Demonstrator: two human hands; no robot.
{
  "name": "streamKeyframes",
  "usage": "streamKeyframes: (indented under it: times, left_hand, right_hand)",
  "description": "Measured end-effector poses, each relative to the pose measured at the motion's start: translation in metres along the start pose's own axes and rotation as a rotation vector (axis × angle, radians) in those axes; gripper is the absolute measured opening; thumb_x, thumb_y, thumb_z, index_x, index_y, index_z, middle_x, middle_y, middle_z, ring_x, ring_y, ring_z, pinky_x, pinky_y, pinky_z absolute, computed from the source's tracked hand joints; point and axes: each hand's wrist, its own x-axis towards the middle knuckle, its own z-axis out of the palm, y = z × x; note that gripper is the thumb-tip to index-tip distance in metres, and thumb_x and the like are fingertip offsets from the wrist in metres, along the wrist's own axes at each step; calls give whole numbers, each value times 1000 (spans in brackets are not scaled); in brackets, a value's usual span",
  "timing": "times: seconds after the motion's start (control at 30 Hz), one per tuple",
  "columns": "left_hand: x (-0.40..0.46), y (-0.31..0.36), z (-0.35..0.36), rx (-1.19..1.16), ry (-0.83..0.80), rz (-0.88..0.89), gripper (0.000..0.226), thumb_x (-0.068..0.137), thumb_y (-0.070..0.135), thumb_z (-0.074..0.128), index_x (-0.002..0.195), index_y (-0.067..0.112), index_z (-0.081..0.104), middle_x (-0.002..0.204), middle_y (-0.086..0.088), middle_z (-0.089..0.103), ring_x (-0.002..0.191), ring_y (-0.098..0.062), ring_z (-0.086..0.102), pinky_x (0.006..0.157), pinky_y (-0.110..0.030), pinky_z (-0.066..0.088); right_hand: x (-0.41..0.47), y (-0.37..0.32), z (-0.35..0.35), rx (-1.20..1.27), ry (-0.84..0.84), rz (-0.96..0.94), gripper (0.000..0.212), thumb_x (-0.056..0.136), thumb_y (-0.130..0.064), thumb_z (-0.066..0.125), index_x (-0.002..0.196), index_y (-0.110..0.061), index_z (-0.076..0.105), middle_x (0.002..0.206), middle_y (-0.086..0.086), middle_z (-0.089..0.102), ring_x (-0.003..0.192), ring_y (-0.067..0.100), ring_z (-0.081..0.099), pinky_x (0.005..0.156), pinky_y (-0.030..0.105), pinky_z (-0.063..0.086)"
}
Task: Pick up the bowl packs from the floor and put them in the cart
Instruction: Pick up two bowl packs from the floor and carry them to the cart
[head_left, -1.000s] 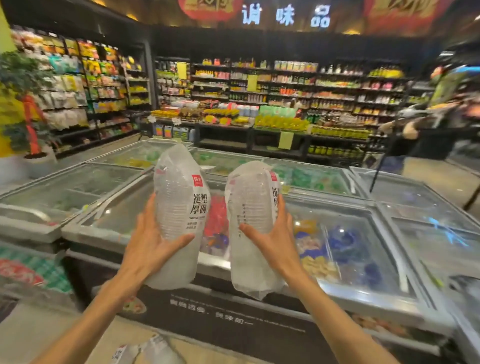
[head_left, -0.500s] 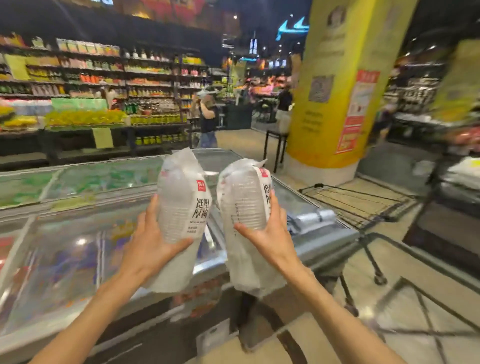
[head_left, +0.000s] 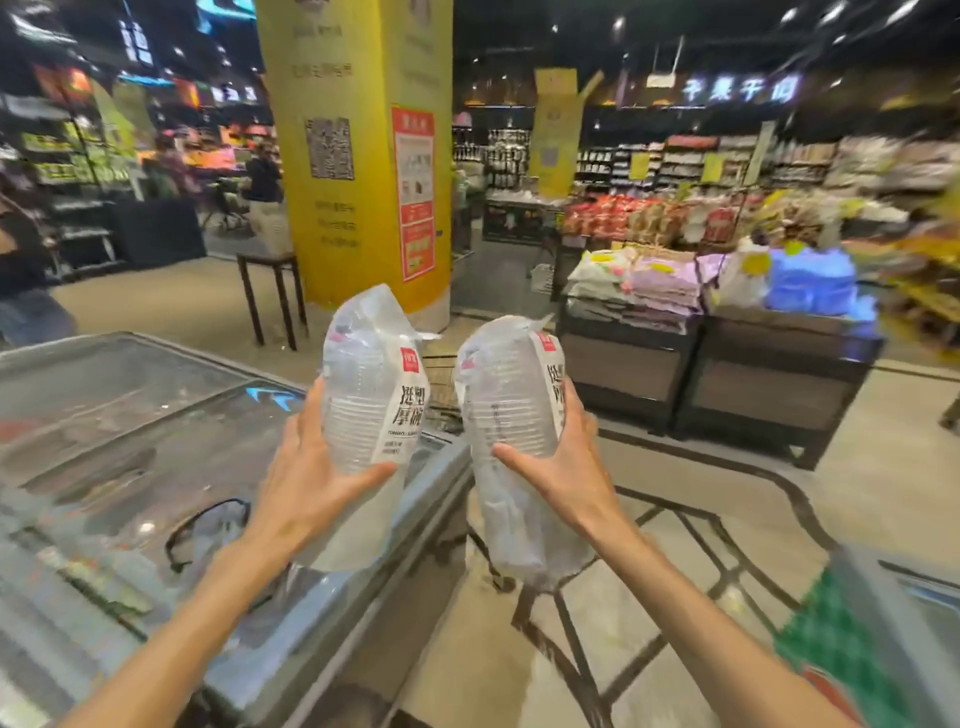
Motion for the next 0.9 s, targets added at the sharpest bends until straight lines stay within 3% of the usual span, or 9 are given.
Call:
streamKeyframes:
  times: [0.1, 0.23, 0.47, 0.7, 0.9]
  left_hand:
    - [71, 14, 60, -34, -73, 34, 130, 56, 78, 72, 159, 44, 1, 156, -7, 35, 140, -29, 37, 108, -57, 43]
    - [162, 41, 133, -60, -136, 136, 130, 58, 80, 71, 160, 42, 1, 156, -7, 35, 138, -30, 37, 107, -59, 41]
    - [288, 77, 261, -79, -179, 227, 134, 55, 83, 71, 161, 36, 4, 158, -4, 35, 140, -26, 38, 107, -64, 42]
    - [424, 100, 390, -43, -165, 237, 136, 56, 86, 74, 161, 39, 2, 151, -6, 42, 131, -26, 49, 101, -61, 49]
    - [543, 118, 463, -51, -95, 208, 136, 56, 84, 78, 160, 41, 1, 156, -3, 39, 137, -25, 44, 106, -62, 44]
  right_hand:
    - [55, 28, -31, -63, 77, 35, 123, 69, -62, 86, 158, -51, 2, 139, -14, 32, 142, 17, 36, 116, 45, 35]
    - [130, 63, -69, -102, 163, 91, 125, 66, -67, 86, 157, -54, 2, 130, -14, 30, 137, 20, 44, 114, 51, 42]
    - [249, 144, -128, -100, 266, 137, 126, 65, -63, 89, 158, -52, 5, 142, -9, 33, 131, 13, 42, 113, 48, 41]
    - [403, 240, -179, -109, 243, 147, 127, 63, -69, 87, 158, -52, 4, 152, -6, 31, 140, 20, 42, 114, 53, 41]
    - [552, 286, -208, -109, 197, 100, 126, 63, -74, 83, 156, -56, 2, 153, -5, 32, 142, 23, 40, 113, 63, 40]
